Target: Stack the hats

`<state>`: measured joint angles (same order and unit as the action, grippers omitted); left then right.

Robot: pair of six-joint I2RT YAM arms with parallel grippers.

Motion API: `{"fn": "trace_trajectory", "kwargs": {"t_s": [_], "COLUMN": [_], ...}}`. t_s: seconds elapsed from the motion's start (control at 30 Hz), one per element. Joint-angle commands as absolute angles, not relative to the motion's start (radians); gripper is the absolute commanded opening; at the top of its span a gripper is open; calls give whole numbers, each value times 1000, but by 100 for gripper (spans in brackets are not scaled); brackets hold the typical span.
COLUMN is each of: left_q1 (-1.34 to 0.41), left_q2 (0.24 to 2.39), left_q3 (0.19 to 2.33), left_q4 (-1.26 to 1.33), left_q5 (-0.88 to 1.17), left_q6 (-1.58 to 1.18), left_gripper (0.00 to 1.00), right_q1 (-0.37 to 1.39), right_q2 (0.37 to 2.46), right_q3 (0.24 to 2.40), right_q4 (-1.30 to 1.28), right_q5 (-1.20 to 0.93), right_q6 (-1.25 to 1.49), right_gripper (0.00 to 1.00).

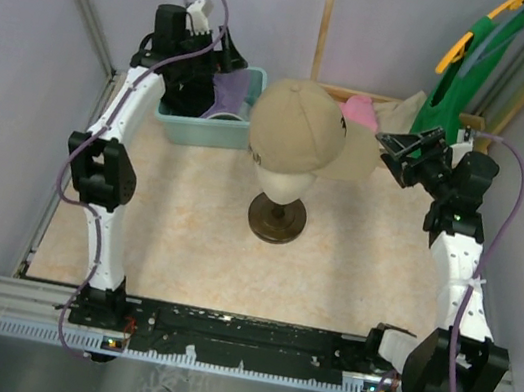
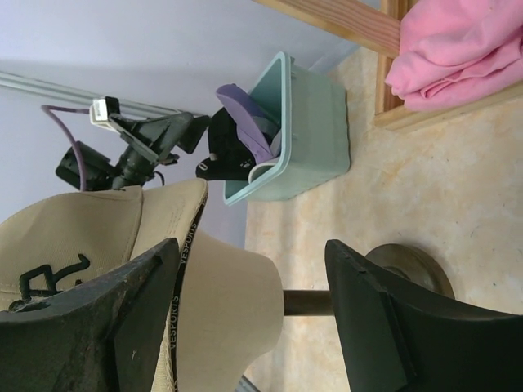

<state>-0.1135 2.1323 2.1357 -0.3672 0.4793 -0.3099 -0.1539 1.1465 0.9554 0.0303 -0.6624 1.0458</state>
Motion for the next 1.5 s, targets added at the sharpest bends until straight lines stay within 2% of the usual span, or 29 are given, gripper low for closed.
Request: {"fn": "trace_trajectory", "kwargs": {"t_s": [0.0, 0.1, 0.27, 0.43, 0.63, 1.1, 1.47], "left_q1": [-132, -146, -160, -177, -294, -321, -325], "left_q2": [2158, 2191, 2286, 2209, 2032, 2150, 2230], "left_q3": [2177, 2240, 2422, 2308, 2062, 2084, 2131], "left_q4": [-353, -372, -484, -473, -376, -413, -393], "left_q5": [405, 398, 372, 356, 9, -205, -195], "left_q6": [-390, -494, -511, -493, -263, -161, -156], "left_gripper": [99, 99, 99, 99, 99, 99, 99], "right_q1": [-164, -164, -164, -164, -166, -181, -187], "right_q2": [1105, 1101, 1101, 1103, 1102, 1083, 1088], "right_q3": [965, 978, 982, 982, 959, 954, 949], "right_q4": [-15, -49, -50, -50, -22, -19, -11], "right_q5": [-634, -629, -636, -642, -658, -678, -675], "right_q6": [986, 963, 961, 949, 963, 972, 980], "right_gripper": [72, 72, 72, 72, 72, 72, 72]}}
